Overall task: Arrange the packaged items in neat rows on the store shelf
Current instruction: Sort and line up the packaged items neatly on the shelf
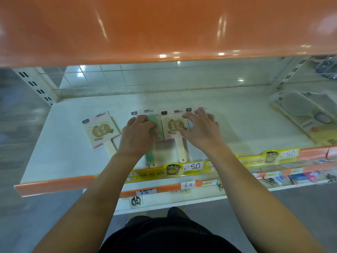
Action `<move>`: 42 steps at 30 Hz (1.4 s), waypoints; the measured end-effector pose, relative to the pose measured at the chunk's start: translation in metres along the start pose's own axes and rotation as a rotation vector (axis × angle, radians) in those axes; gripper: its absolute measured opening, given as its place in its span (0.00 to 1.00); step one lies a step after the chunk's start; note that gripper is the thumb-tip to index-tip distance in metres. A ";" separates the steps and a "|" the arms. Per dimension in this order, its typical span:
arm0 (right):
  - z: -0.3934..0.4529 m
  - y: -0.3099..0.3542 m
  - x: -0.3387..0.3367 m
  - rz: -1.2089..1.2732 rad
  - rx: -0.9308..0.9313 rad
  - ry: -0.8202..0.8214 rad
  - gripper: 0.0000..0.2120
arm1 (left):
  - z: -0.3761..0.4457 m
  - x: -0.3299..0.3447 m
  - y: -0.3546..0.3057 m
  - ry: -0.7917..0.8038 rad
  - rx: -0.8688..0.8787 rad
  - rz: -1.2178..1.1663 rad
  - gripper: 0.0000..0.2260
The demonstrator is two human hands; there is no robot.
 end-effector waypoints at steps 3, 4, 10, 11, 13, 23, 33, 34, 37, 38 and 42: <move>0.000 -0.003 0.004 -0.033 -0.014 0.025 0.21 | 0.002 0.006 0.001 0.009 0.005 -0.020 0.13; 0.001 -0.003 0.004 -0.040 -0.021 0.023 0.21 | 0.003 0.007 0.001 0.005 0.003 -0.019 0.13; 0.005 -0.004 0.005 -0.064 -0.039 0.010 0.20 | 0.002 0.010 -0.012 -0.011 -0.045 -0.044 0.12; 0.005 -0.004 0.006 -0.065 -0.039 0.010 0.20 | 0.001 0.011 -0.015 -0.010 -0.050 -0.047 0.12; 0.005 -0.004 0.008 -0.069 -0.040 0.011 0.20 | 0.001 0.012 -0.018 -0.015 -0.051 -0.049 0.12; 0.005 -0.007 0.011 -0.097 -0.070 0.022 0.21 | 0.004 0.014 -0.020 0.011 -0.054 -0.004 0.13; -0.002 -0.021 0.009 -0.010 -0.162 -0.028 0.18 | -0.009 0.014 -0.032 -0.050 0.016 0.027 0.14; -0.004 -0.024 0.009 -0.004 -0.197 -0.045 0.17 | -0.010 0.015 -0.033 -0.073 0.039 0.032 0.15; -0.010 -0.035 0.015 0.000 -0.295 -0.071 0.20 | -0.012 0.018 -0.035 -0.093 0.108 0.054 0.14; -0.010 -0.037 0.016 0.015 -0.317 -0.086 0.20 | -0.012 0.019 -0.036 -0.089 0.127 0.064 0.13; -0.009 -0.040 0.017 0.131 -0.396 -0.189 0.16 | -0.012 0.024 -0.039 -0.115 0.198 0.097 0.11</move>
Point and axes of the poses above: each hand's wrist, its own z-axis towards the middle knuckle, its own x-axis out of the palm, y = z × x, the point moved 3 cm from there along z, towards the middle knuckle, and after that the axes turned 15 degrees about x, right-handed, at the moved point
